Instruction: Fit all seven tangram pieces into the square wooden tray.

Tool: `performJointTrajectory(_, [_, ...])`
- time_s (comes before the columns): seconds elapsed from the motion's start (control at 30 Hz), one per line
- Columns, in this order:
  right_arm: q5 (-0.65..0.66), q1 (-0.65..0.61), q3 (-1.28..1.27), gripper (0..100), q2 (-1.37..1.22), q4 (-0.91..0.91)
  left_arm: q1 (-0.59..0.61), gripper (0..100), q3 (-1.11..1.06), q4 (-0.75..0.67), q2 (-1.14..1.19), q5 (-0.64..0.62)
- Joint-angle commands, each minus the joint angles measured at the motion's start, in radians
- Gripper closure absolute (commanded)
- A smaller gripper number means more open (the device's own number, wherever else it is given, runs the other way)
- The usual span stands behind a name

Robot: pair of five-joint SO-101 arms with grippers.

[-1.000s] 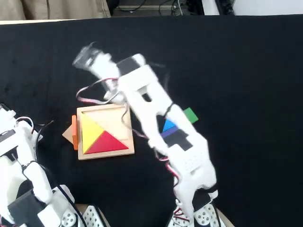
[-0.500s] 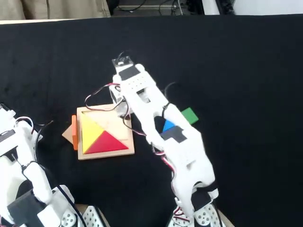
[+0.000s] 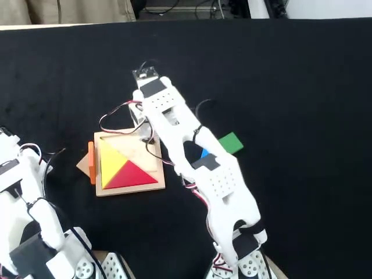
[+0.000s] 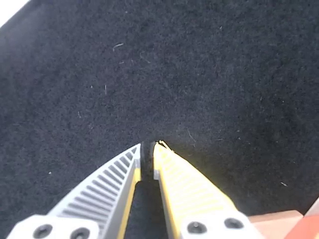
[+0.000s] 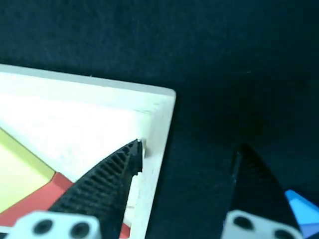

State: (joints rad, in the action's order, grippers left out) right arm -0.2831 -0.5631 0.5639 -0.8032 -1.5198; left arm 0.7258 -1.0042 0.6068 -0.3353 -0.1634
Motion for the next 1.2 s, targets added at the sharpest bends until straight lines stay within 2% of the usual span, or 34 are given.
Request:
performJointTrajectory(0.0, [-0.011, -0.018, 0.054, 71.9, -0.021, -0.006, -0.008, 93, 0.016, -0.012, -0.023, 0.006])
performJointTrajectory(0.23, [-0.009, -0.014, 0.119, 91.8, -0.068, -0.021, -0.008, 93, 0.016, -0.012, -0.023, 0.006])
performJointTrajectory(0.37, [-0.008, 0.011, 0.139, 98.2, -0.067, -0.028, -0.008, 93, 0.016, -0.012, -0.023, 0.006])
performJointTrajectory(0.8, [0.011, 0.216, 0.147, 98.7, -0.065, -0.029, -0.008, 93, 0.016, -0.012, -0.023, 0.006])
performJointTrajectory(1.17, [0.038, 0.244, 0.176, 98.7, -0.064, -0.041, -0.01, 93, 0.016, -0.014, -0.023, 0.005])
